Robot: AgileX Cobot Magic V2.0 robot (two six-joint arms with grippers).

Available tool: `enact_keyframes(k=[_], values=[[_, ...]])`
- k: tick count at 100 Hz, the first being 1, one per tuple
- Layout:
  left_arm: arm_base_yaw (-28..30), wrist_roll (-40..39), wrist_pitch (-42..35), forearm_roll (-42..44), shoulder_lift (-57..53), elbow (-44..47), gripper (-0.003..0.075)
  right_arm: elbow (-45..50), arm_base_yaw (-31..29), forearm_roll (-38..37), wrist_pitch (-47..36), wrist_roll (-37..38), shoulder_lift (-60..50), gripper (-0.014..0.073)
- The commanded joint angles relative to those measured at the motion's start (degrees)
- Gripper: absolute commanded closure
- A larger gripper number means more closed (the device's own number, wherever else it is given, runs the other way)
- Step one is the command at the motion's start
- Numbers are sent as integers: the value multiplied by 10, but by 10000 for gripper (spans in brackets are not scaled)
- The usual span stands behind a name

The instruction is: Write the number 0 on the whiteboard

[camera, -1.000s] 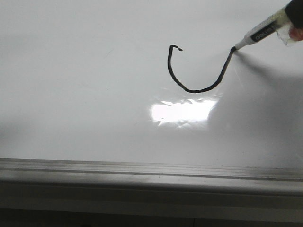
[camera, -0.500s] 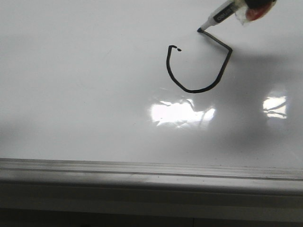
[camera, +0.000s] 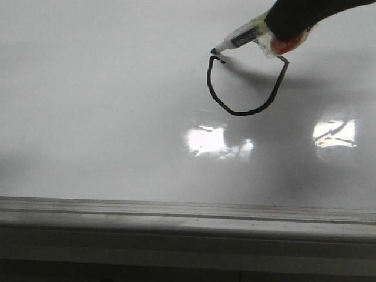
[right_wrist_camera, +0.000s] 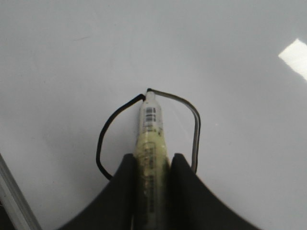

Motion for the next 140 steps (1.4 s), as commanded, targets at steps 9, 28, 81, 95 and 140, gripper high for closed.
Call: enact_keyframes(k=[9,28,81,95,140], values=[[0,-4,-42,-5,-1,-17,740,-9,-1,5,37,1,2,650],[0,-4,-42,-5,-1,-17,740,-9,-1,10,29,1,1,650],[0,54,120,61,5,-96,587,-125,29,11,16,-13,-72,652],[0,102,253,104,35,-180,335,-125,50,23,96,-47,-66,652],[-11,286,527,31,177,-322,312,-125,225,87,106,-111,-2,652]])
